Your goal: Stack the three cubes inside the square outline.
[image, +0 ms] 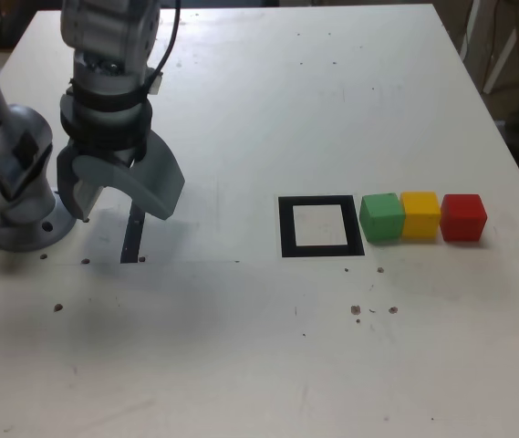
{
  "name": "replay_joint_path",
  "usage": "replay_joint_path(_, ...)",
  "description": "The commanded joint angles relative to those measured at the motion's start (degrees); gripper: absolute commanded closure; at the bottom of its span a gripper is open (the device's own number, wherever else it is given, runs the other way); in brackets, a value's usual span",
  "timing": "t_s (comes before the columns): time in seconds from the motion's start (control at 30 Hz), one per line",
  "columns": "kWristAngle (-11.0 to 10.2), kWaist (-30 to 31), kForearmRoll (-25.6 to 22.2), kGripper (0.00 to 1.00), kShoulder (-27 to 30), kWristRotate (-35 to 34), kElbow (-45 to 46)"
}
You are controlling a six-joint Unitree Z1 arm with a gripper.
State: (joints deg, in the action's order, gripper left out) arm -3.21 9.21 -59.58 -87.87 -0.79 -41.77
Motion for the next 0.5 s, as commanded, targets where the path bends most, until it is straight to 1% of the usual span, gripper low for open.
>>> replay_joint_path(0.0, -0.1, -0.1, -0.4, 0.01, -0.2, -0.1, -0.1)
replay_joint_path(0.47, -0.4, -0.1, -0.4, 0.01, 0.2, -0.1, -0.1)
